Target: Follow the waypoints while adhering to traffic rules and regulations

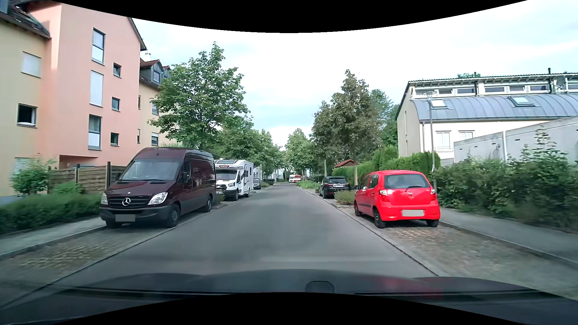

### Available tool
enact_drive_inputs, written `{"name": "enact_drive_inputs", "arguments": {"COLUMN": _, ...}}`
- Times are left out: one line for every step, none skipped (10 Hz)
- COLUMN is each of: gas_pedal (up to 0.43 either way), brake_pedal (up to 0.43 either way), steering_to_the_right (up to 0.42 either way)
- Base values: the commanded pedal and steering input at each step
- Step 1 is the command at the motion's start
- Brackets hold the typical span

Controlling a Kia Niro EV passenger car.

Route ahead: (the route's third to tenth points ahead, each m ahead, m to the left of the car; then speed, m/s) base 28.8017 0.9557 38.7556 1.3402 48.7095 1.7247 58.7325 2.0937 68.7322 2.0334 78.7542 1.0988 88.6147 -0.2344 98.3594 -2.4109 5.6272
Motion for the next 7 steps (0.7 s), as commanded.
{"name": "enact_drive_inputs", "arguments": {"gas_pedal": 0.13, "brake_pedal": 0.0, "steering_to_the_right": -0.013}}
{"name": "enact_drive_inputs", "arguments": {"gas_pedal": 0.13, "brake_pedal": 0.0, "steering_to_the_right": -0.015}}
{"name": "enact_drive_inputs", "arguments": {"gas_pedal": 0.13, "brake_pedal": 0.0, "steering_to_the_right": -0.014}}
{"name": "enact_drive_inputs", "arguments": {"gas_pedal": 0.13, "brake_pedal": 0.0, "steering_to_the_right": -0.014}}
{"name": "enact_drive_inputs", "arguments": {"gas_pedal": 0.13, "brake_pedal": 0.0, "steering_to_the_right": -0.013}}
{"name": "enact_drive_inputs", "arguments": {"gas_pedal": 0.13, "brake_pedal": 0.0, "steering_to_the_right": -0.01}}
{"name": "enact_drive_inputs", "arguments": {"gas_pedal": 0.13, "brake_pedal": 0.0, "steering_to_the_right": -0.009}}
